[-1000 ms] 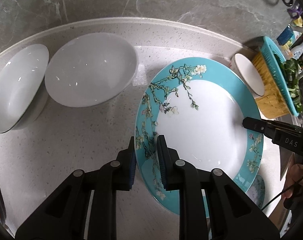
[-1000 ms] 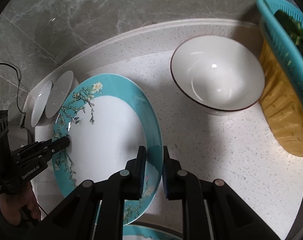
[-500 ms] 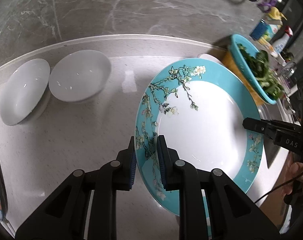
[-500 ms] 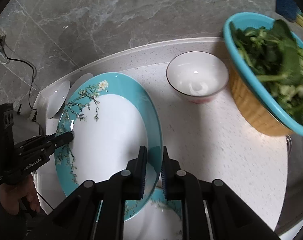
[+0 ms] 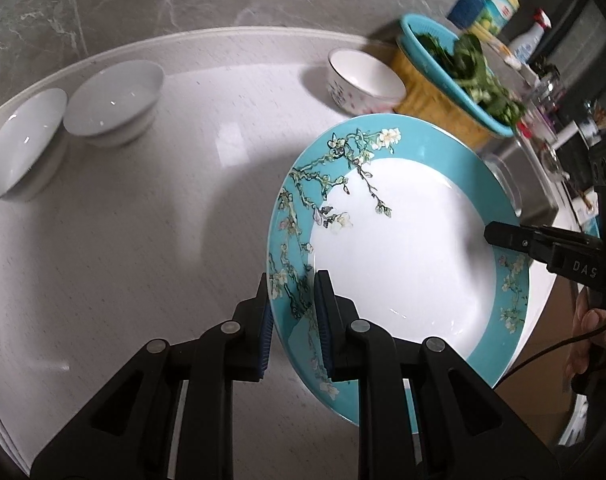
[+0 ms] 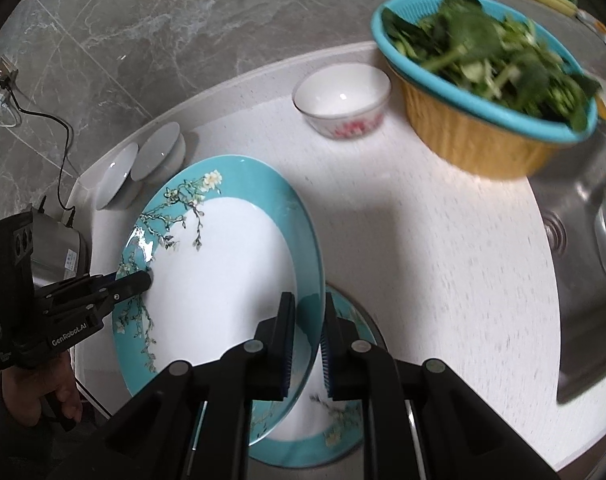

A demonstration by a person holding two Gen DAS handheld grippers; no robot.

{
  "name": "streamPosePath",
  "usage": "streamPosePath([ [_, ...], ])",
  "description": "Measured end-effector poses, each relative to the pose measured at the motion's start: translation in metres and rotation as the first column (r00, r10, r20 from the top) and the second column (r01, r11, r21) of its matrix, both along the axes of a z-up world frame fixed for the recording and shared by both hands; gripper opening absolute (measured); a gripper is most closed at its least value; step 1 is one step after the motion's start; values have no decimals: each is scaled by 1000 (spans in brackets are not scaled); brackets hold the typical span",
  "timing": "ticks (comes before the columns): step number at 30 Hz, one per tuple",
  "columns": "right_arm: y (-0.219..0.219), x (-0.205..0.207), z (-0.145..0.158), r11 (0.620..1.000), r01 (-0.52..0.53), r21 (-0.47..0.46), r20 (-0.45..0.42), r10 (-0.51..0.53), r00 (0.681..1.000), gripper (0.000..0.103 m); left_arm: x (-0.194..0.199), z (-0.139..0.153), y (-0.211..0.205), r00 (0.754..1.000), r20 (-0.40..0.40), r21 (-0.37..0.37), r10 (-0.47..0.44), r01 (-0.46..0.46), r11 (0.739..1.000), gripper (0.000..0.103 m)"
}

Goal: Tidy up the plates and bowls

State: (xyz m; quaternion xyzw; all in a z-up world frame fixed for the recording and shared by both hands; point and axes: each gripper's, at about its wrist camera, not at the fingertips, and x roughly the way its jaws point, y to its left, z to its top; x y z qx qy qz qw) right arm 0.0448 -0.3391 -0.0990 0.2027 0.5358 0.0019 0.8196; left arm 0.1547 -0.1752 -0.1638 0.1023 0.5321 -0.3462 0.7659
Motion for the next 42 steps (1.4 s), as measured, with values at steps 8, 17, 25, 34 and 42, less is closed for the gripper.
streamPosePath([
  [8,-5,-34,-32,999,35,13,-55,-34,998,14,-30,-33,-6,998,-35,47,-44,46,998,17],
  [17,-8,-48,-50,999,36,-6,-75,-36,997,15,-41,-52,-18,997,-36,78,-65,68,995,17],
  [25,-10,-55,-58,999,31,-29,-83,-33,996,16,-45,-59,-33,996,-33,99,-87,90,991,18],
  [34,-8,-58,-63,998,17,-56,-85,-22,996,18,-49,-65,-43,995,-18,118,-99,100,988,18],
  [42,-6,-61,-66,996,10,-86,-82,-17,997,19,-52,-67,-47,991,27,148,-129,123,981,19],
])
